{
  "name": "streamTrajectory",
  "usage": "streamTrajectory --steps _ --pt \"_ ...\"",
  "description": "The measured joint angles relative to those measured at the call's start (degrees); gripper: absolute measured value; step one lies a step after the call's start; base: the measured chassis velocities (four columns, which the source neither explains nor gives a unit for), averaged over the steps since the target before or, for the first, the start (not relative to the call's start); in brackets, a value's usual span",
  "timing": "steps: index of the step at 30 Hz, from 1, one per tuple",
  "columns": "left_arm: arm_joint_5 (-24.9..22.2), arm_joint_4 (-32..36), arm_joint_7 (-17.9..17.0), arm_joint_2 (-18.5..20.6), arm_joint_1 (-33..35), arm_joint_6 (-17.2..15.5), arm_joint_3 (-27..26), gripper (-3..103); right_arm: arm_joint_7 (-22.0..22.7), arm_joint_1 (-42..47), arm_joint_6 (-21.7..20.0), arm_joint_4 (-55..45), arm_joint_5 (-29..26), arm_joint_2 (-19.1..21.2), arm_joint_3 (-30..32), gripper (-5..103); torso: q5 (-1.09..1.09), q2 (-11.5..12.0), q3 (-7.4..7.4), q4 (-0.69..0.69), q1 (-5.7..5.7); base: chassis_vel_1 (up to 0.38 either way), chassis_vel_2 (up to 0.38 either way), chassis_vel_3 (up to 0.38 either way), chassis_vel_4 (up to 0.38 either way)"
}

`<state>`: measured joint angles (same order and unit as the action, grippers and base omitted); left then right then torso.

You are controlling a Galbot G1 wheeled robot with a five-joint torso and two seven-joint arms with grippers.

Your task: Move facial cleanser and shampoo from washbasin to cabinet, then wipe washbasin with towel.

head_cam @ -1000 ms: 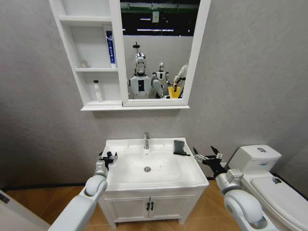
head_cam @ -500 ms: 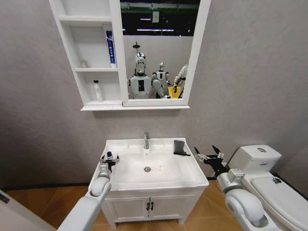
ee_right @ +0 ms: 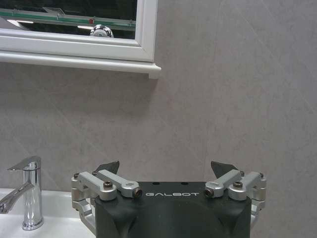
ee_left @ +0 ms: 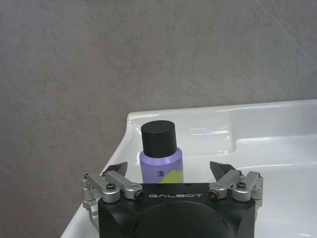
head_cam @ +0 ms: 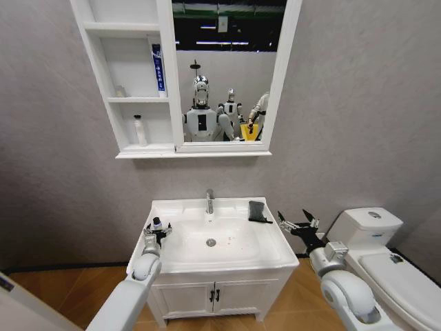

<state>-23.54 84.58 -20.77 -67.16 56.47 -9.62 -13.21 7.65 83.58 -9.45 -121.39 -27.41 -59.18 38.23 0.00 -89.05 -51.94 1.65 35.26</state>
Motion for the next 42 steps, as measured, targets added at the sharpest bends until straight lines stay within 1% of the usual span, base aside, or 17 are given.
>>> streamTrajectory --steps 3,9,10,12,18,21,22,24,25,27,28,30,31,33,36,40,42 --pt "-0.06 -0.37 0.7 -0.2 -0.04 0.01 0.01 77 -0.32 -0.05 0.23 0.42 0.01 0.37 0.02 100 0.0 0.0 0.0 0.0 0.0 0.0 0.0 0.0 0.0" --pt "-0.37 -0.68 1.09 -0.61 -0.18 0.17 -0.04 56 -0.34 -0.29 0.26 0.58 -0.05 0.58 0.0 100 0.0 0.0 0.0 0.0 0.0 0.0 0.0 0.0 0.0" --pt "-0.37 -0.68 1.09 -0.61 -0.18 0.17 -0.04 56 -0.34 -0.29 0.26 0.58 -0.05 0.58 0.0 100 0.0 0.0 0.0 0.0 0.0 0.0 0.0 0.0 0.0" --pt "-0.7 -0.48 1.18 -0.55 -0.09 0.19 -0.13 44 -0.34 -0.3 0.27 0.61 -0.05 0.59 0.0 100 0.0 0.0 0.0 0.0 0.0 0.0 0.0 0.0 0.0" --pt "-2.79 4.02 -1.0 1.71 0.64 -1.62 -0.07 43 -0.32 -0.16 0.37 0.61 -0.02 0.58 0.01 100 -0.01 0.0 0.0 0.0 0.0 0.0 0.0 0.0 0.0" --pt "-7.79 12.1 -4.92 5.65 1.61 -4.34 1.05 43 -0.28 -0.11 0.37 0.58 0.09 0.56 -0.02 100 -0.04 0.0 0.0 0.0 0.0 0.0 0.0 0.0 0.0" --pt "-7.79 12.1 -4.92 5.65 1.61 -4.34 1.05 43 -0.28 -0.11 0.37 0.58 0.09 0.56 -0.02 100 -0.04 0.0 0.0 0.0 0.0 0.0 0.0 0.0 0.0" --pt "-14.26 21.22 -8.24 10.67 1.26 -7.42 1.37 43 -0.25 -0.08 0.37 0.54 0.45 0.37 -0.59 100 0.03 0.01 0.0 -0.01 0.0 0.0 0.0 0.0 0.0" --pt "-14.26 21.22 -8.24 10.67 1.26 -7.42 1.37 43 -0.25 -0.08 0.37 0.54 0.45 0.37 -0.59 100 0.03 0.01 0.0 -0.01 0.0 0.0 0.0 0.0 0.0" --pt "-21.68 28.1 -11.43 17.04 -1.5 -10.74 1.42 43 -0.19 0.0 0.25 0.21 0.99 0.19 -1.37 100 -0.04 0.01 0.0 0.0 -0.01 0.0 0.0 0.0 0.0" --pt "-21.68 28.1 -11.43 17.04 -1.5 -10.74 1.42 43 -0.19 0.0 0.25 0.21 0.99 0.19 -1.37 100 -0.04 0.01 0.0 0.0 -0.01 0.0 0.0 0.0 0.0" --pt "-29.84 33.47 -13.31 24.62 -6.09 -13.88 1.07 43 0.07 -0.07 -0.2 -0.33 1.24 0.17 -2.29 100 0.03 0.0 0.0 0.0 -0.01 0.0 0.0 0.0 0.0" --pt "-29.84 33.47 -13.31 24.62 -6.09 -13.88 1.07 43 0.07 -0.07 -0.2 -0.33 1.24 0.17 -2.29 100 0.03 0.0 0.0 0.0 -0.01 0.0 0.0 0.0 0.0" --pt "-37.66 36.88 -13.56 31.12 -11.47 -17.08 0.61 43 0.26 -0.19 -0.7 -0.75 1.37 0.28 -2.89 100 -0.01 0.01 0.0 -0.01 0.0 0.0 0.0 0.0 0.0" --pt "-44.09 37.65 -12.8 36.08 -18.38 -18.77 1.04 43 0.34 -0.23 -1.09 -1.15 1.44 0.32 -3.31 100 -0.01 0.01 0.0 0.0 -0.01 0.0 0.0 0.0 0.0" --pt "-48.39 35.75 -10.62 38.46 -24.5 -19.77 2.26 43 0.42 -0.29 -1.22 -1.27 1.51 0.49 -3.58 100 -0.01 0.0 0.0 0.0 -0.01 0.0 0.0 0.0 0.0" --pt "-50.74 32.69 -7.86 39.77 -31.16 -20.61 4.41 43 0.48 -0.31 -1.38 -1.45 1.51 0.77 -3.7 100 -0.02 0.01 0.0 0.0 0.0 0.0 0.0 0.0 0.0"
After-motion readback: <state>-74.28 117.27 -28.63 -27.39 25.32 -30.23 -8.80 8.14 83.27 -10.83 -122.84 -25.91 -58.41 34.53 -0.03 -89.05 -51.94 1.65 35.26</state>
